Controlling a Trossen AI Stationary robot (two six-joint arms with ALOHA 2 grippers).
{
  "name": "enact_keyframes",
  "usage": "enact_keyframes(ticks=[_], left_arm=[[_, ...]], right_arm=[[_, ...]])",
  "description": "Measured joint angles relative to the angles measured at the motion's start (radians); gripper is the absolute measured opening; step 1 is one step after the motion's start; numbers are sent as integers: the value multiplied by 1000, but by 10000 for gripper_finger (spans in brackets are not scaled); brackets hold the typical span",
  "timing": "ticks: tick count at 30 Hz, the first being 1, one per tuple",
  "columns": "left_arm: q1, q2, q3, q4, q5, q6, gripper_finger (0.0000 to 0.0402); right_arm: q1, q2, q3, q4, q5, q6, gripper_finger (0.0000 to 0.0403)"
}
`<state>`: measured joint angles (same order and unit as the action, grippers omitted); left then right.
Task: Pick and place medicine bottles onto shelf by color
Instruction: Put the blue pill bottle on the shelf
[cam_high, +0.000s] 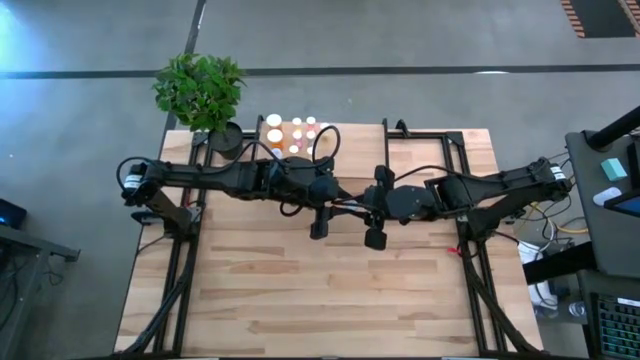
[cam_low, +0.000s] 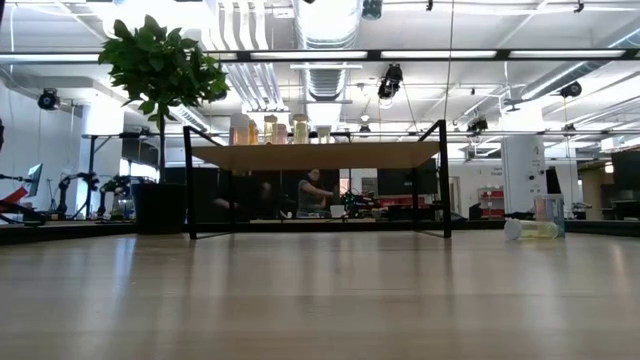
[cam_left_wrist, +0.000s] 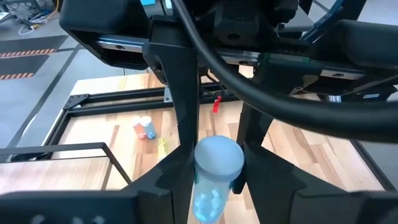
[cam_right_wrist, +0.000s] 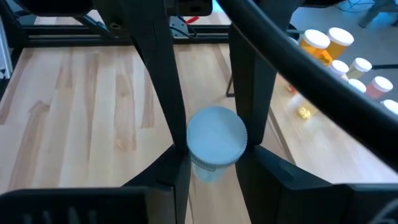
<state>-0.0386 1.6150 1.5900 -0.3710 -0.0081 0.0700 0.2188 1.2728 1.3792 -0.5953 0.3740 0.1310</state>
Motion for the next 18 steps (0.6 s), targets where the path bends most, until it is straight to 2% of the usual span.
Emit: enact_keyframes(ticks=[9, 14, 18], left_arm=[[12, 0, -1, 14, 1, -1, 111], [27, 0, -2, 25, -57, -1, 111], [50, -1, -2, 20, -93, -1, 111]], right_arm=[[-3, -1, 0, -10, 31, 48, 122], [-4, -3, 0, -56, 130, 121, 154], [-5, -8, 3, -69, 157, 143, 190]])
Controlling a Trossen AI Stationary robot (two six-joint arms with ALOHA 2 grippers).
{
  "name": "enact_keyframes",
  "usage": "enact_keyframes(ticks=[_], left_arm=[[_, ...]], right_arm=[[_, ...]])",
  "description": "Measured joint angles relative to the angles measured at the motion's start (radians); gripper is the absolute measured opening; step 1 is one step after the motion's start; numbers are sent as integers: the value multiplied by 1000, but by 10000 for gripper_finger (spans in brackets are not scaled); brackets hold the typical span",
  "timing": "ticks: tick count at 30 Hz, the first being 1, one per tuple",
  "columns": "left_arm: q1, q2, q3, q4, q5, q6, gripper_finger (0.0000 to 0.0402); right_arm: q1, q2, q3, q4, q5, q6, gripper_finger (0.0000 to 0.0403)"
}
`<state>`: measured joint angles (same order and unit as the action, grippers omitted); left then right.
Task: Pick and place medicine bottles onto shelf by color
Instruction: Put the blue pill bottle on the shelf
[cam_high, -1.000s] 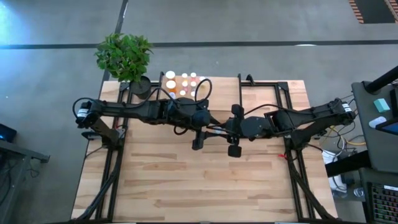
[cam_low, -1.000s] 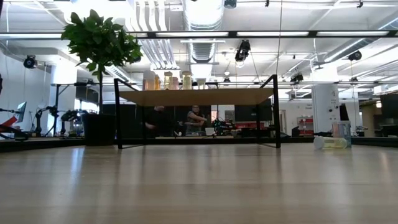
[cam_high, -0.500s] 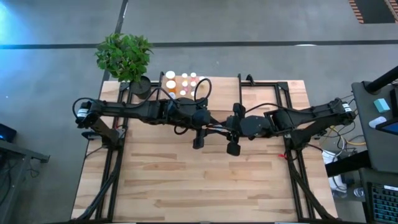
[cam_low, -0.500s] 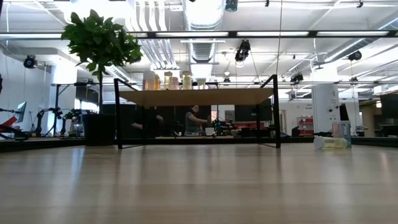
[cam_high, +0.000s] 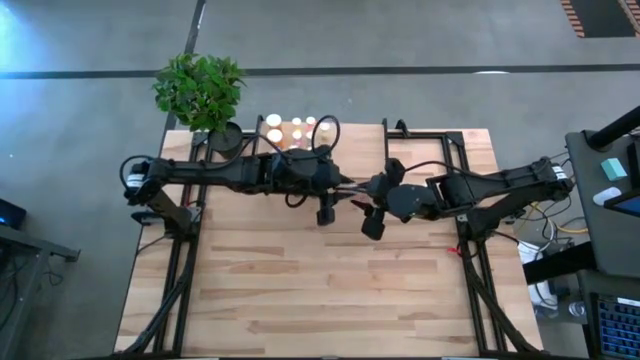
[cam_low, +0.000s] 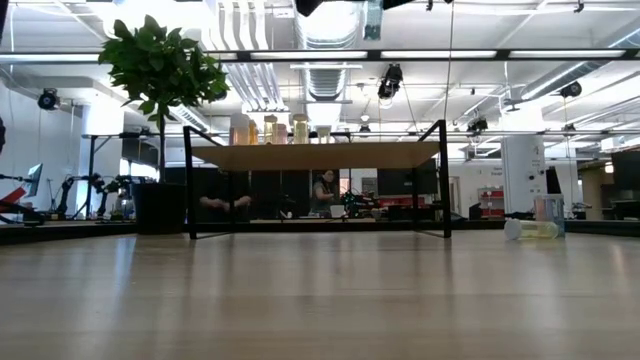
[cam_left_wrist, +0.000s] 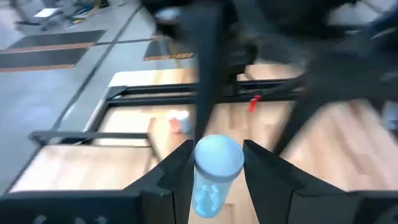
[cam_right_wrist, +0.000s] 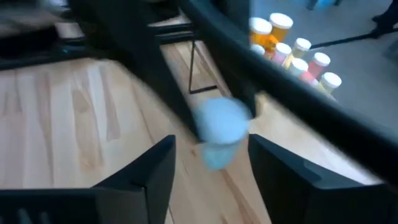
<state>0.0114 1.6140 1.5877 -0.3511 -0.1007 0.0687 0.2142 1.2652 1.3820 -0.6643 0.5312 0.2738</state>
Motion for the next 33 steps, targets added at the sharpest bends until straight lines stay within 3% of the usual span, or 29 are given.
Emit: enact_keyframes(ticks=[6, 12, 19, 24, 33], left_arm=[[80, -10, -1, 5, -56, -2, 111], [202, -15, -1, 17, -54, -2, 111], [345, 3, -39, 33, 55, -19, 111], [360, 4, -106, 39, 67, -35, 111], [389, 4, -255, 213, 43, -1, 111]], right_arm=[[1, -28, 1, -66, 55, 29, 237], [1, -52, 1, -141, 119, 88, 253], [1, -55, -1, -166, 156, 98, 249], [1, -55, -2, -205, 185, 130, 251], [-6, -55, -3, -193, 206, 118, 250]])
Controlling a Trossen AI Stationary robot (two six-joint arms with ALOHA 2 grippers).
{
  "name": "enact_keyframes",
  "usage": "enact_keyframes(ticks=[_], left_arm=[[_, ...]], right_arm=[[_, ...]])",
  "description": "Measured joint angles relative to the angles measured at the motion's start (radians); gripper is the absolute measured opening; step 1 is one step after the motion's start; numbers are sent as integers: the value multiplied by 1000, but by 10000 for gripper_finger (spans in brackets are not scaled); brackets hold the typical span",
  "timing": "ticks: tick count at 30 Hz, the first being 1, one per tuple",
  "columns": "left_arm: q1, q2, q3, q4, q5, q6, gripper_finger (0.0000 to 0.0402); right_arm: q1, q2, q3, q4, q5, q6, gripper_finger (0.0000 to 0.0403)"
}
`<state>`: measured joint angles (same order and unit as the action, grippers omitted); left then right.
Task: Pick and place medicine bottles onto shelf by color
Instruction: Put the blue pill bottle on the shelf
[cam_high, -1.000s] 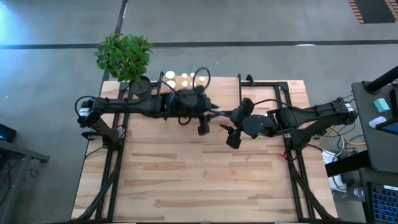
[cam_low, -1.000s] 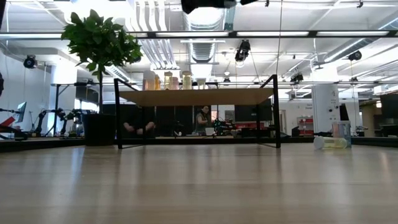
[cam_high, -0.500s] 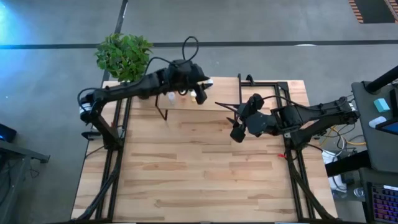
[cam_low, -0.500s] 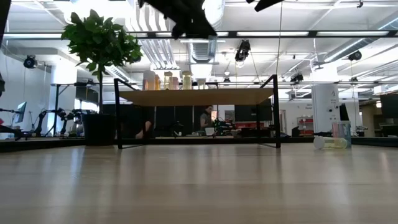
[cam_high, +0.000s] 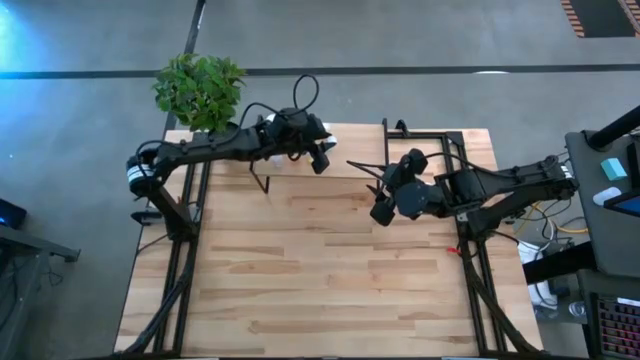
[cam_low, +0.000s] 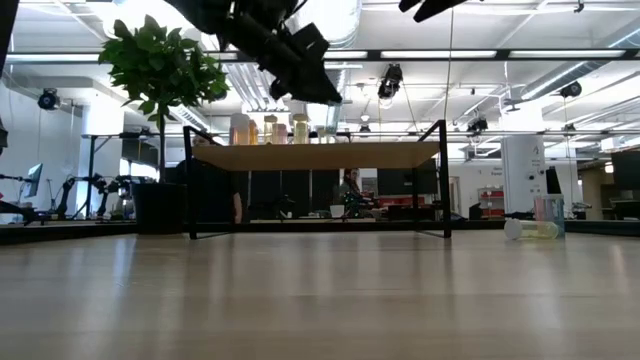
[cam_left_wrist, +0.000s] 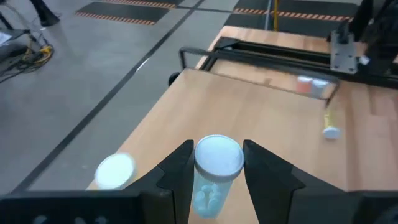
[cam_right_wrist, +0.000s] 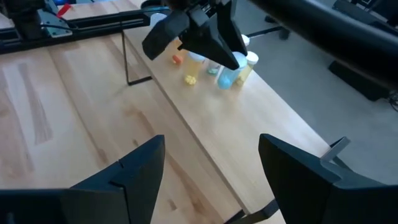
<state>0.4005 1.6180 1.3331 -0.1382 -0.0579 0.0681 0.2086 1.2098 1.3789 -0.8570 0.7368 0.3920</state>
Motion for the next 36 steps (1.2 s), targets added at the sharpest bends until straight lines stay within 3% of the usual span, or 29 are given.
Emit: enact_keyframes(ticks=[10, 36], left_arm=[[19, 4, -34, 13, -3, 59, 111], [17, 34, -42, 53, -3, 44, 111]], right_arm=[[0, 0, 0, 0, 0, -3, 249], [0, 1, 0, 1, -1, 9, 249]])
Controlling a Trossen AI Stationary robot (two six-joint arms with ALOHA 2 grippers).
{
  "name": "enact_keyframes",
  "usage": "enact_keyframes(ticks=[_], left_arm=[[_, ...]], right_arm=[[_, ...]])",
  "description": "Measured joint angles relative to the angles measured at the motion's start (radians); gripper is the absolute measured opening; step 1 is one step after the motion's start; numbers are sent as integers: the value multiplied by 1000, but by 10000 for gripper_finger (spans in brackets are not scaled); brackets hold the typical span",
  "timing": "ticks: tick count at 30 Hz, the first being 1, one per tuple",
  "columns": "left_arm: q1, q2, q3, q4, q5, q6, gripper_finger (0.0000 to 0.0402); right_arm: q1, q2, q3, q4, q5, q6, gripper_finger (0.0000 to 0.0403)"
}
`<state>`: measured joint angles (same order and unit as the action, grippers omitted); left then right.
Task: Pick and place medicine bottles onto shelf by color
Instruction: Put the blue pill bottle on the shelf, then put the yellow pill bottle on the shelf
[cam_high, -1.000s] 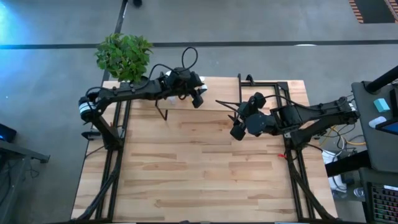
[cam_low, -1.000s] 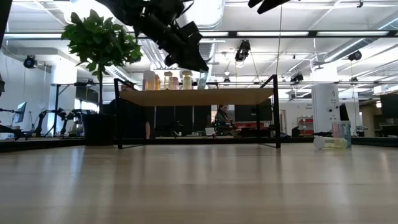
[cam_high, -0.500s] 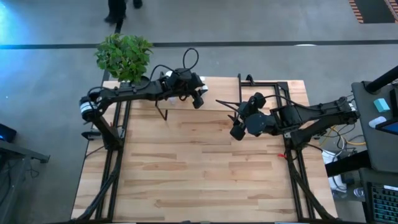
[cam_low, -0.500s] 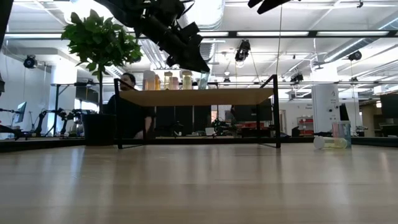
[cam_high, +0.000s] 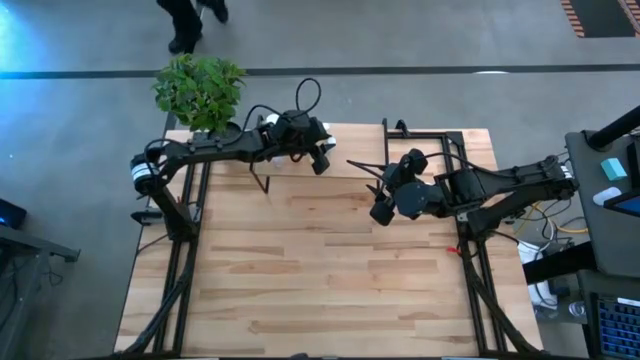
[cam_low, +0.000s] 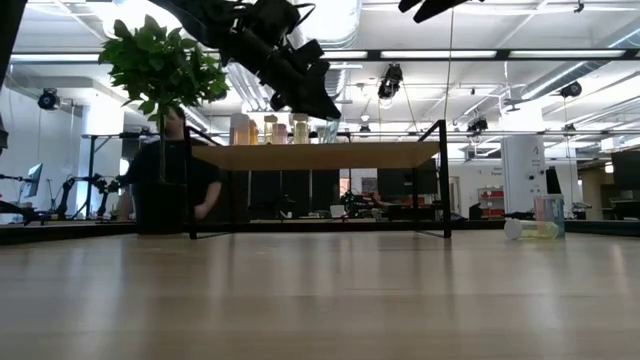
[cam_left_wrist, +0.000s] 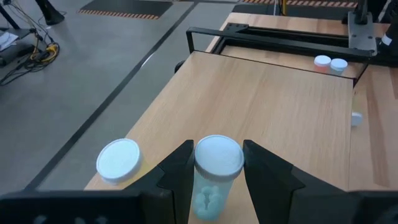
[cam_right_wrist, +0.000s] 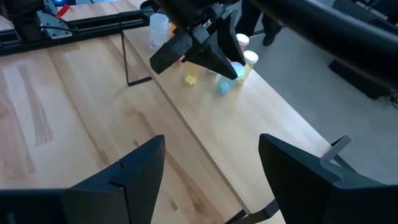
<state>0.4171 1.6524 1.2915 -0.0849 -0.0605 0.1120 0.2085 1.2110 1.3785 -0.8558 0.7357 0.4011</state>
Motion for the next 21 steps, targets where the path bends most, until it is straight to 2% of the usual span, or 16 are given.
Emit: enact_keyframes(ticks=[7, 16, 21], left_arm=[[0, 0, -5, -3, 0, 2, 116], [0, 2, -6, -2, -24, 5, 189], [0, -5, 16, -12, -25, 1, 205]], right_arm=[[0, 0, 0, -2, 0, -6, 249], [0, 0, 0, -3, -2, -11, 249], [0, 0, 0, -9, -2, -11, 249]])
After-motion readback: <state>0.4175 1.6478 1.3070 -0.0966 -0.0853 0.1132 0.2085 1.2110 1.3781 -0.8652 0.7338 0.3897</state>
